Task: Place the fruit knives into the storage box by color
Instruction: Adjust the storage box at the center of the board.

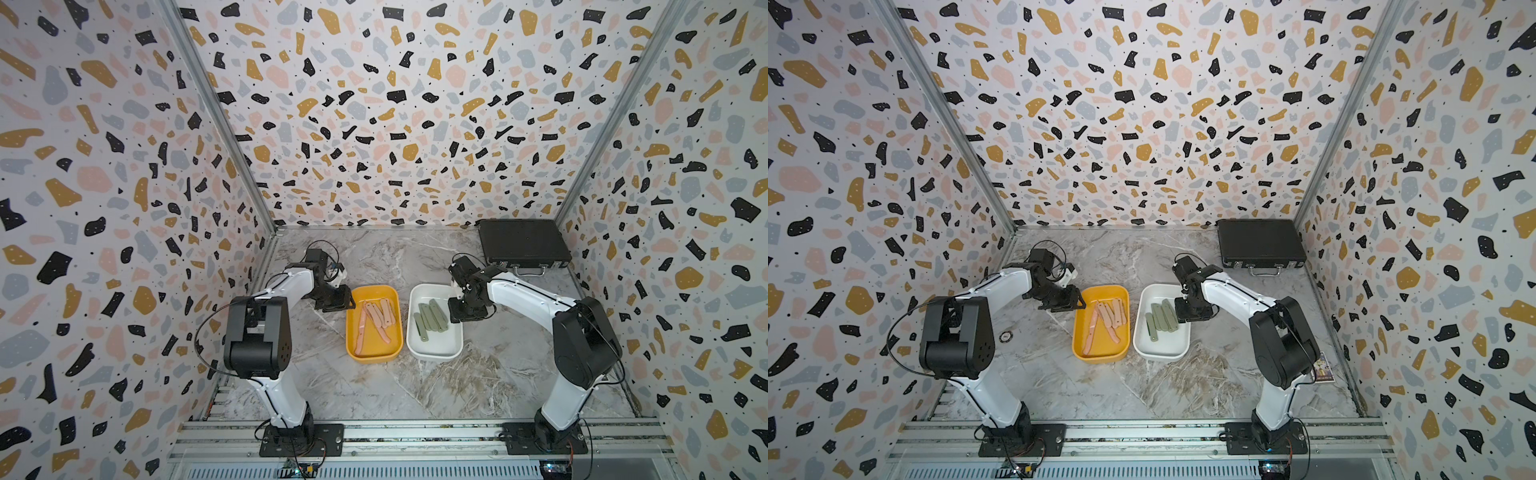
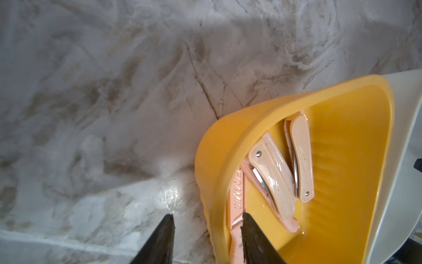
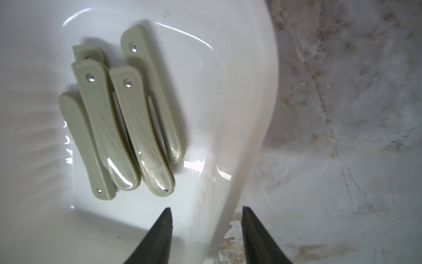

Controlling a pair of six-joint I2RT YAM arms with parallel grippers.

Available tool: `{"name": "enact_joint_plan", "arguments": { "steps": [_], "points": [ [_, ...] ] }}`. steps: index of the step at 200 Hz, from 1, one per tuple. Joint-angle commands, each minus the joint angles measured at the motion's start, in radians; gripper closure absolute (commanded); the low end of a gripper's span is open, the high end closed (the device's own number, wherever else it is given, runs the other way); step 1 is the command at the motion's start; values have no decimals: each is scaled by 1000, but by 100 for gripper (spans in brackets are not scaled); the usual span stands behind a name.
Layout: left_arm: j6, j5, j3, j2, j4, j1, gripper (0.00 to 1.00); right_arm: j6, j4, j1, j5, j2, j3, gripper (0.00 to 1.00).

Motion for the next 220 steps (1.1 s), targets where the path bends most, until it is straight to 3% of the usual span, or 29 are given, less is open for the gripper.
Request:
{"name": "enact_joint_plan", "arguments": {
  "steps": [1,49,146,171,194,220],
  "points": [
    [-7,33,46,13,-4,-18,52,-12,-9,-17,-1,11,34,57],
    [-34,54,82,39,-12,-61,52,-40,-17,-58,0,58,78,79],
    [-74,49,142,70,-15,-196,52,-58,-60,-94,3,81,122,88],
    [-77,43,140,71,-9,-196,52,-45,-56,-94,-14,61,89,86],
    [-76,47,144,75,-8,-197,51,-40,-61,-94,1,19,69,63],
    [-76,46,152,81,-8,-197,50,-45,-120,-93,31,-39,99,55]
  ]
}}
